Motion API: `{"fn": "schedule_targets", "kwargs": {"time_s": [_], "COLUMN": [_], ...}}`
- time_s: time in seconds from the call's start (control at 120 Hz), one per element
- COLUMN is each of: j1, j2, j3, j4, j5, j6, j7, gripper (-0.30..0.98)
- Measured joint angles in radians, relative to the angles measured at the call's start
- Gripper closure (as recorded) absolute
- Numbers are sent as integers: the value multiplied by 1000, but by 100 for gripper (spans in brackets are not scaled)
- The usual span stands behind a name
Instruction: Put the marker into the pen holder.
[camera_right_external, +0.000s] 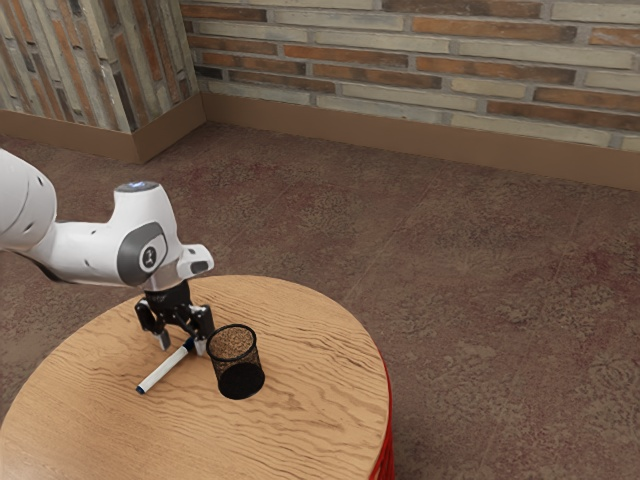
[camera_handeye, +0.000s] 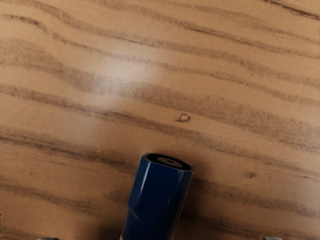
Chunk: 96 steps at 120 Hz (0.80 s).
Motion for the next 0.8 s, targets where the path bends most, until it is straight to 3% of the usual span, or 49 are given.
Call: {"fn": "schedule_targets", "kwargs": {"time_s": [0.142,0.25,0.8], "j1": [0,0,-2], "j2": [-5,-6,-36], "j3": [0,0,1], "j4": [-1,-3,-8], "j5": [-2,-4,0], "j6": [0,-1,5], "j7": [6,11,1], "gripper": [43,55,77]}}
